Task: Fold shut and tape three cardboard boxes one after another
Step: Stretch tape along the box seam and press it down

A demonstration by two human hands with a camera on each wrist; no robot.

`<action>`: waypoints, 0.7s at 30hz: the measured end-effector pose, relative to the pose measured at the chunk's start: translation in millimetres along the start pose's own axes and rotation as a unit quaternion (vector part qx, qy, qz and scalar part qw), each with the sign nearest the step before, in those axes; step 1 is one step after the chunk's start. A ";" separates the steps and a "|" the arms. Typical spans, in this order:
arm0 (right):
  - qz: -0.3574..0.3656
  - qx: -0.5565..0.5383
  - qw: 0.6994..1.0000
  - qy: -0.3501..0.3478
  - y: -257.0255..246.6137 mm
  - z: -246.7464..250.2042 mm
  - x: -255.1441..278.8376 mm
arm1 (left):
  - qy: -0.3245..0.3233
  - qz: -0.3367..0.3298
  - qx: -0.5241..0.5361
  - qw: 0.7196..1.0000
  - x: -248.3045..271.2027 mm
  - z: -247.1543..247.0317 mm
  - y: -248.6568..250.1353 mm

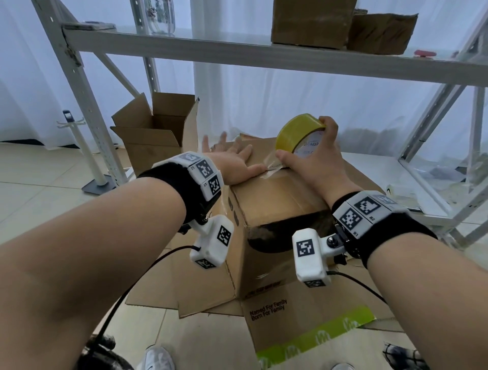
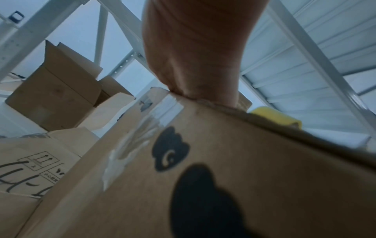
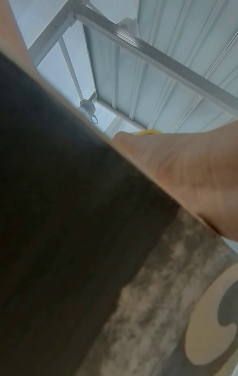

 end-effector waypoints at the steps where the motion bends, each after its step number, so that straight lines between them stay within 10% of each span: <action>1: 0.001 0.000 1.000 0.002 -0.1 0.3 0.0 | -0.002 -0.021 0.009 1.000 1.9 0.7 6.6; 21: -0.003 0.088 0.996 -0.018 -12.8 -1.0 -6.3 | -0.012 -0.058 0.035 0.998 26.8 -7.8 26.4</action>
Point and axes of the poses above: each hand's wrist, its own x-axis away from the middle knuckle, its own z-axis out of the back of the hand, y = z × x, the point moved 10 cm from there along -x, towards the middle knuckle, and after that the axes turned 2 degrees about y, right-handed, at the moved point
